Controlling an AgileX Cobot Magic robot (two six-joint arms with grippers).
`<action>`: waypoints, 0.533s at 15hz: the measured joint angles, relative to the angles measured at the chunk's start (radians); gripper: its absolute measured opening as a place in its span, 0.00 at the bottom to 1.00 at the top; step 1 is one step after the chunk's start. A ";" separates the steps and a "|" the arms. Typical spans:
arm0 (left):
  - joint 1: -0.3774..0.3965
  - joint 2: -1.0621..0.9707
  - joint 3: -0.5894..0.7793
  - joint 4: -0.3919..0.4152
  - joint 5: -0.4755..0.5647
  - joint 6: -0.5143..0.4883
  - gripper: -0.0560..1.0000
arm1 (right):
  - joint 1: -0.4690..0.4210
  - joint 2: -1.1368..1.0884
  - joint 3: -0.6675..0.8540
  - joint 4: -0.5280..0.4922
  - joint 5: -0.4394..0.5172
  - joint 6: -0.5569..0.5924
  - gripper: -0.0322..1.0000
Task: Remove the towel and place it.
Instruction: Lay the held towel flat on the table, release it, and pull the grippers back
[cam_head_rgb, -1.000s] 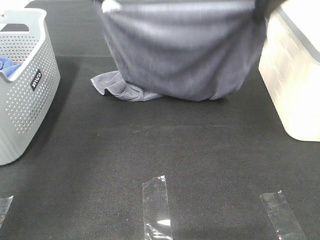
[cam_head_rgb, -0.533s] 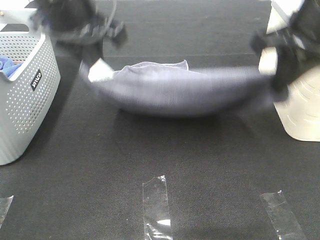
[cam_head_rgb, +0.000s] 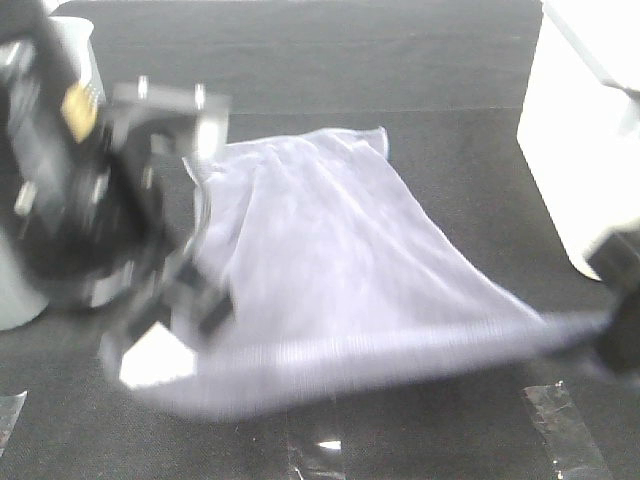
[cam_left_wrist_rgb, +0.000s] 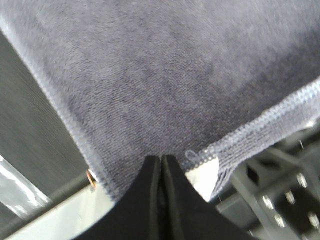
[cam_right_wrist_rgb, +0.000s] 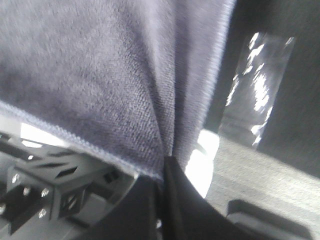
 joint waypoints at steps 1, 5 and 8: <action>-0.052 -0.022 0.033 -0.017 0.000 -0.032 0.05 | 0.000 -0.025 0.028 0.006 0.001 0.000 0.03; -0.256 -0.060 0.132 -0.054 -0.032 -0.186 0.05 | 0.000 -0.117 0.126 0.027 0.015 0.002 0.03; -0.354 -0.061 0.178 -0.100 -0.055 -0.278 0.05 | 0.000 -0.126 0.206 0.042 0.019 0.009 0.03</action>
